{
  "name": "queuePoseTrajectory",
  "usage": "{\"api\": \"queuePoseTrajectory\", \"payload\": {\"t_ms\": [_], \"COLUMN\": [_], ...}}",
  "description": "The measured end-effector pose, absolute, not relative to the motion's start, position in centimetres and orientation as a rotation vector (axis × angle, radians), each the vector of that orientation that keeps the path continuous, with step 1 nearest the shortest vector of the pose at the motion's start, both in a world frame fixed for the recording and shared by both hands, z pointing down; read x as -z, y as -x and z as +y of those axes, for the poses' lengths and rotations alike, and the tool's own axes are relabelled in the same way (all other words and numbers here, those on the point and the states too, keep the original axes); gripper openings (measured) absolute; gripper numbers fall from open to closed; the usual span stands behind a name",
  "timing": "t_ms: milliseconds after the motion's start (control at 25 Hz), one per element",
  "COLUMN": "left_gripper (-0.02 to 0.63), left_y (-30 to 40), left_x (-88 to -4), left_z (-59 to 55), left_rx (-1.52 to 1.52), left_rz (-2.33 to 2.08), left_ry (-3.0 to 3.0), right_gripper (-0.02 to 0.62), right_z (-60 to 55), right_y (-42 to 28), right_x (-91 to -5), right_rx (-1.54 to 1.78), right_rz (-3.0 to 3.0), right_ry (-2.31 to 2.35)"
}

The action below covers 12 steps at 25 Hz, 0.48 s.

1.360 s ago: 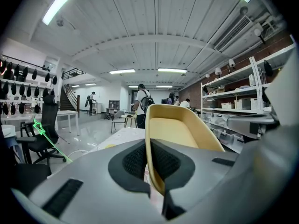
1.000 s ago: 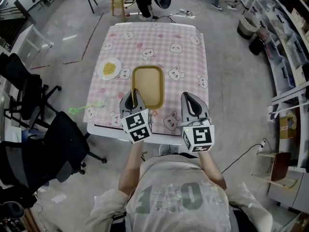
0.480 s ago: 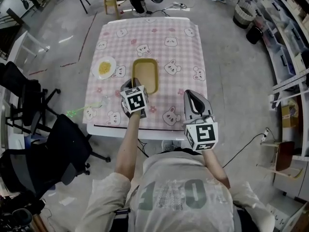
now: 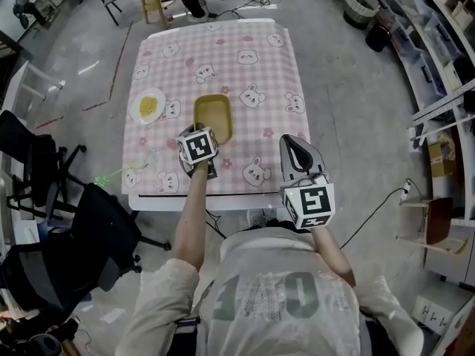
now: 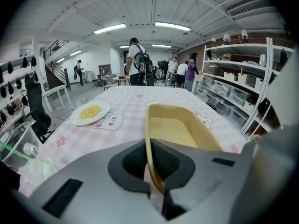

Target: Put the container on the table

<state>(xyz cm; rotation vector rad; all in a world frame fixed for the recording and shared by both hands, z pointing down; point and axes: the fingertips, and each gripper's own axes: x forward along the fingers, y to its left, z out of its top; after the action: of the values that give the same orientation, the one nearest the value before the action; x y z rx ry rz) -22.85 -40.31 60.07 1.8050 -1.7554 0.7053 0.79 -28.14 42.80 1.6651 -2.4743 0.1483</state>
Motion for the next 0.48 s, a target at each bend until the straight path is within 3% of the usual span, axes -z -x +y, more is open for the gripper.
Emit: {"api": "queuePoseTrajectory", "payload": {"t_ms": [480], "left_gripper": [0.031], "left_y": [22.2], "left_x": [-61.5], "left_z": [-39.6], "left_rx": [-0.686], "left_rz": [-1.719], "left_ry": [-1.776], "right_gripper": [0.029], "right_z": [-27.5], "right_y": [-1.4], "right_x": [-42.8], "right_rx": [-0.155], "right_rz": [-2.466], "right_ry": [-1.667]}}
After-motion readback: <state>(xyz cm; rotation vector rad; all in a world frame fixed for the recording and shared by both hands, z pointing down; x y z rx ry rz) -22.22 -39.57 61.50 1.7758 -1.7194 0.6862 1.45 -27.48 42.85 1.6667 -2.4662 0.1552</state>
